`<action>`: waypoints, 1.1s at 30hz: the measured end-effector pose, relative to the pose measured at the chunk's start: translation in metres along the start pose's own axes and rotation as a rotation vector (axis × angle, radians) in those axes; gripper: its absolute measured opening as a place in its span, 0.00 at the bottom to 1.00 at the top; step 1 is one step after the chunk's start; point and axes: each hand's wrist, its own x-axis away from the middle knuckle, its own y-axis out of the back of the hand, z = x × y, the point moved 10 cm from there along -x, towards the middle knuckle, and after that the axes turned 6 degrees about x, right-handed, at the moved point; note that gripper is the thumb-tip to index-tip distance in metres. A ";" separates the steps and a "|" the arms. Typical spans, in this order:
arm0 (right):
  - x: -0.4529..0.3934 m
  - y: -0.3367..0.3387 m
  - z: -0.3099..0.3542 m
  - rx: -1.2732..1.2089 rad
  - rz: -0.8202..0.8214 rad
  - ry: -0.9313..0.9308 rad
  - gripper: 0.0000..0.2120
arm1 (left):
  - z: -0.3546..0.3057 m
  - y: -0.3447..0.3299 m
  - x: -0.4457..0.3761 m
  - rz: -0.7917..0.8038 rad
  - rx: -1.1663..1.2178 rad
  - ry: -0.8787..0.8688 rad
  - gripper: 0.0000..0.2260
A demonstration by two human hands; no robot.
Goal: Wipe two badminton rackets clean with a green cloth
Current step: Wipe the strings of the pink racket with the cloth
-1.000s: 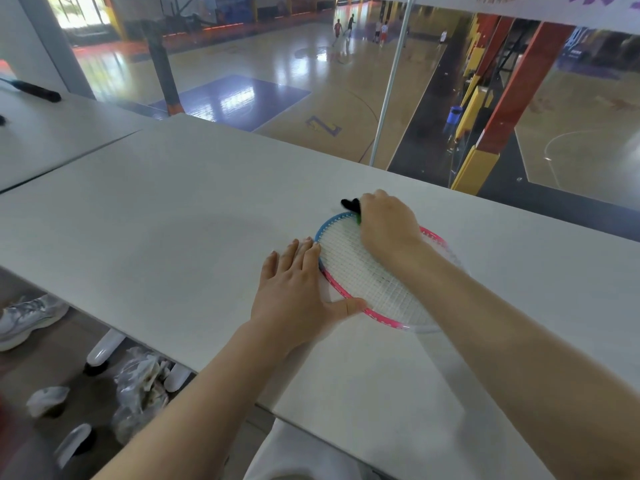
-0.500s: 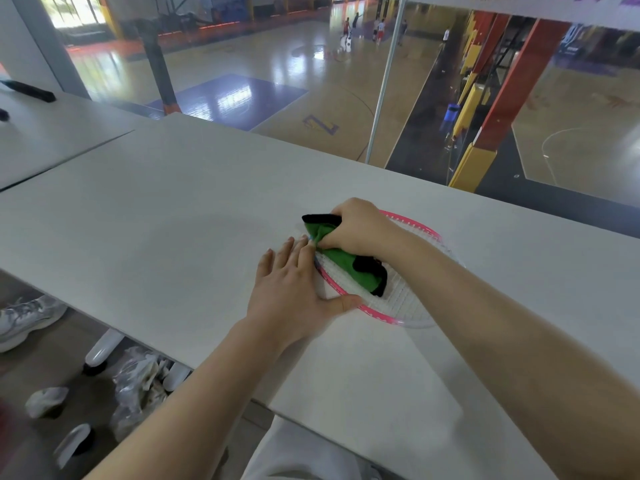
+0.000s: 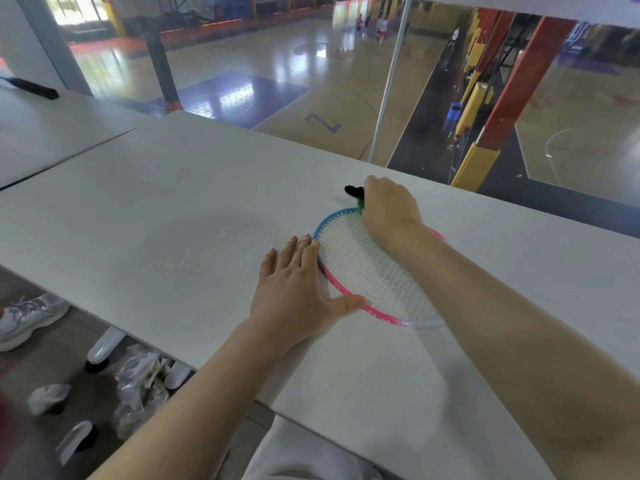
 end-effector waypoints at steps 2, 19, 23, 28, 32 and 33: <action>0.008 -0.004 0.017 0.025 -0.007 0.084 0.07 | 0.000 0.000 -0.001 -0.005 0.004 0.004 0.55; 0.037 -0.012 0.050 -0.389 0.328 0.073 0.04 | -0.002 0.003 0.000 -0.034 0.024 -0.024 0.56; 0.049 -0.013 0.044 -0.471 0.417 0.119 0.05 | -0.003 0.004 0.001 -0.042 0.047 -0.035 0.55; 0.062 -0.009 0.047 -0.445 0.396 0.201 0.08 | -0.003 0.005 0.001 -0.053 0.046 -0.034 0.53; 0.072 -0.005 0.042 -0.427 0.420 0.224 0.09 | -0.002 0.003 0.001 -0.036 0.048 -0.024 0.53; 0.076 -0.006 0.038 -0.421 0.435 0.223 0.10 | -0.002 0.003 0.001 -0.026 0.052 -0.019 0.54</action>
